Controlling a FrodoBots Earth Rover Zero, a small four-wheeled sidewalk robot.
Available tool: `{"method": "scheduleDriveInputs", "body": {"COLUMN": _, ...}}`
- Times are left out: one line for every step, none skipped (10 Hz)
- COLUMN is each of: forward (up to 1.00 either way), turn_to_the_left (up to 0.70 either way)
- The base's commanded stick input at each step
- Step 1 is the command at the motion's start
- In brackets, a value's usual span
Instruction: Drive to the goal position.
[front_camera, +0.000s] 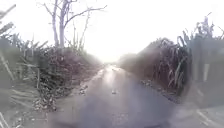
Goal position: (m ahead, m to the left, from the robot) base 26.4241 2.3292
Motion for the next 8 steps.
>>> {"method": "scheduleDriveInputs", "body": {"forward": 1.0, "turn_to_the_left": 0.0}}
{"method": "scheduleDriveInputs", "body": {"forward": 1.0, "turn_to_the_left": 0.0}}
{"method": "scheduleDriveInputs", "body": {"forward": 1.0, "turn_to_the_left": 0.0}}
{"method": "scheduleDriveInputs", "body": {"forward": 1.0, "turn_to_the_left": 0.0}}
{"method": "scheduleDriveInputs", "body": {"forward": 1.0, "turn_to_the_left": 0.0}}
{"method": "scheduleDriveInputs", "body": {"forward": 1.0, "turn_to_the_left": 0.0}}
{"method": "scheduleDriveInputs", "body": {"forward": 1.0, "turn_to_the_left": -0.4}}
{"method": "scheduleDriveInputs", "body": {"forward": 1.0, "turn_to_the_left": -0.4}}
